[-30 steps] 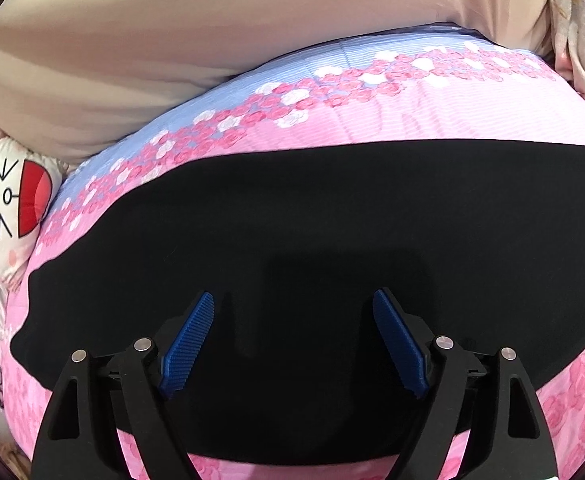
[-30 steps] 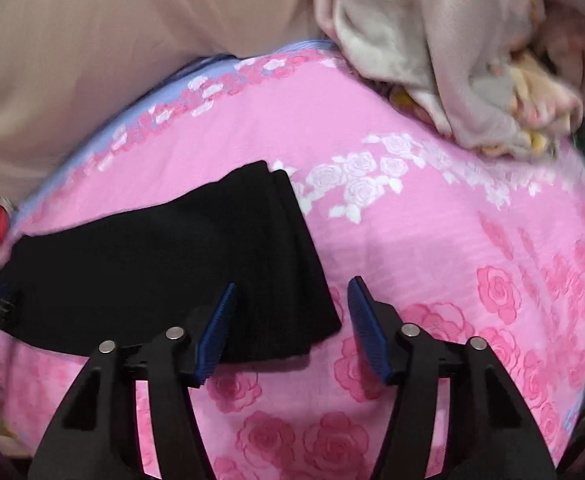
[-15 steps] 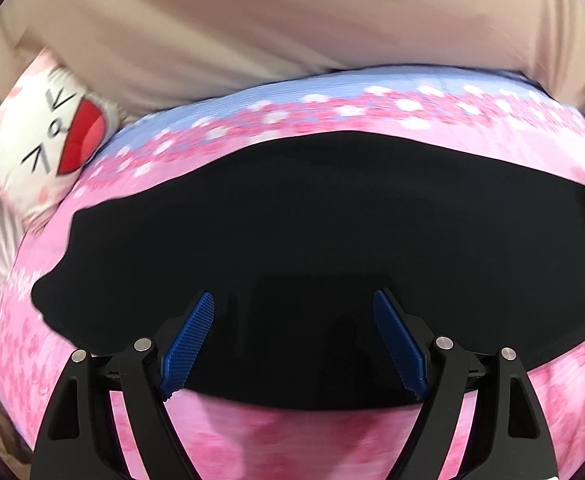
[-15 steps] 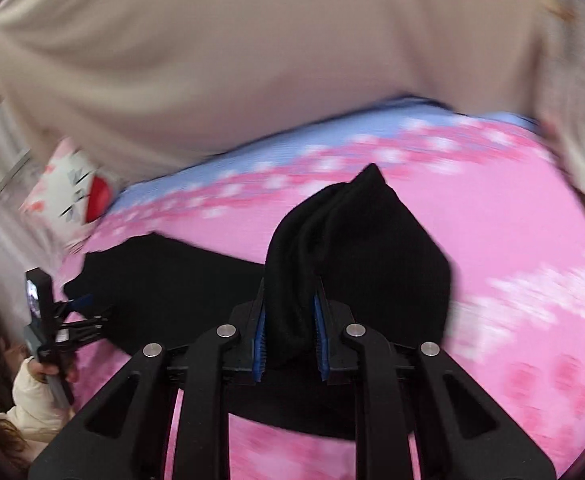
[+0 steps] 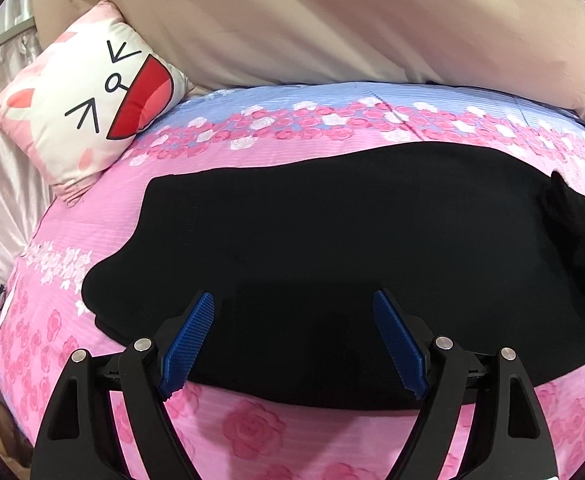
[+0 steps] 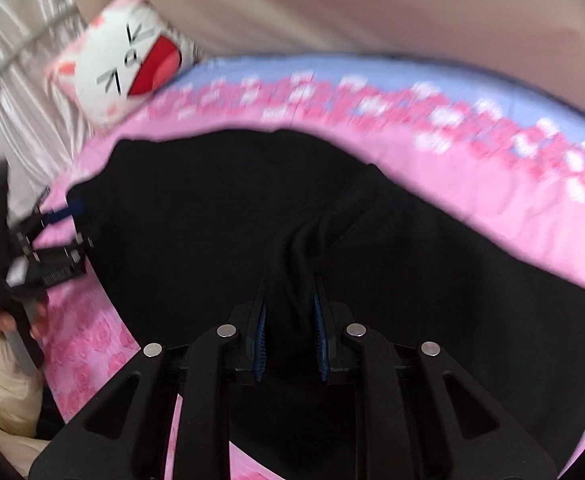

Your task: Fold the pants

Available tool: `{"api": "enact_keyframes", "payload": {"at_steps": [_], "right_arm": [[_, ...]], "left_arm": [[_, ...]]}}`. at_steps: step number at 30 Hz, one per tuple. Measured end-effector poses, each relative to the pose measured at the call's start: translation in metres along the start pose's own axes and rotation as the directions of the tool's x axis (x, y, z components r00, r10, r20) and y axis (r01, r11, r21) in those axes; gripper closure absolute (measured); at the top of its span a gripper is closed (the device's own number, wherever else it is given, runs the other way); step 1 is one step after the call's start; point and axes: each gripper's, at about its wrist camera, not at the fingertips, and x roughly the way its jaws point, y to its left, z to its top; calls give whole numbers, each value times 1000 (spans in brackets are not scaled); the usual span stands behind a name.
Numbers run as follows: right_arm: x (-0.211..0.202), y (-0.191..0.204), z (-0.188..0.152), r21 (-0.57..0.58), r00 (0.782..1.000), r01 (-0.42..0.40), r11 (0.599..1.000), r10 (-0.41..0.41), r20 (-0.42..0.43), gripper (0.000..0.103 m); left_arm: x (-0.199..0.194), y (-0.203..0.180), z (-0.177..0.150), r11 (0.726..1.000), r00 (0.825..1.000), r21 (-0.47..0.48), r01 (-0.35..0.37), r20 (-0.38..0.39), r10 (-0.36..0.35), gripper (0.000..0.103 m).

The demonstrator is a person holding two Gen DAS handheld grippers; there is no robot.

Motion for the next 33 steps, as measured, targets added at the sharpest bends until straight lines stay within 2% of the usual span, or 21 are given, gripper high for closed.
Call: {"api": "enact_keyframes", "payload": {"at_steps": [2, 7, 8, 9, 11, 16, 20, 21, 22, 23, 27, 31, 33], "right_arm": [[-2, 11, -3, -32, 998, 60, 998, -59, 16, 85], [-24, 10, -11, 6, 996, 72, 997, -72, 58, 78], [-35, 11, -16, 12, 994, 66, 998, -67, 81, 71], [-47, 13, -20, 18, 992, 69, 997, -71, 105, 58], [-56, 16, -26, 21, 989, 87, 996, -89, 115, 40], [-47, 15, -34, 34, 988, 120, 992, -123, 99, 41], [-35, 24, -33, 25, 990, 98, 995, -100, 99, 41], [-32, 30, -31, 2, 989, 103, 995, -103, 108, 46], [-24, 35, -29, -22, 989, 116, 993, -113, 92, 55], [-12, 36, -29, -29, 991, 120, 992, -118, 55, 74], [-7, 45, -27, -56, 987, 155, 986, -151, 62, 84], [-5, 48, -21, -86, 984, 176, 981, -171, 55, 86], [-4, 49, -22, -86, 982, 181, 980, -176, 63, 77]], "left_arm": [[3, 2, 1, 1000, 1000, -3, 19, 0, -19, 24], [0, -19, 12, 994, 994, 17, 111, 21, -111, 24], [-1, -24, 12, 992, 992, 27, 124, 24, -125, 24], [-1, -30, 13, 990, 991, 37, 133, 26, -134, 24], [0, -41, 13, 985, 987, 61, 159, 22, -161, 24], [12, -60, 10, 979, 983, 85, 183, -15, -182, 24], [16, -63, 6, 977, 982, 98, 189, -28, -188, 24], [17, -63, 5, 976, 981, 97, 194, -31, -192, 24], [19, -62, 4, 976, 980, 95, 198, -34, -195, 23], [21, -61, 2, 976, 980, 90, 199, -34, -197, 22], [21, -57, 0, 976, 979, 78, 203, -13, -203, 18], [19, -50, 1, 979, 981, 55, 196, -15, -195, 18], [20, -45, 0, 979, 980, 43, 200, -19, -199, 18]]}}
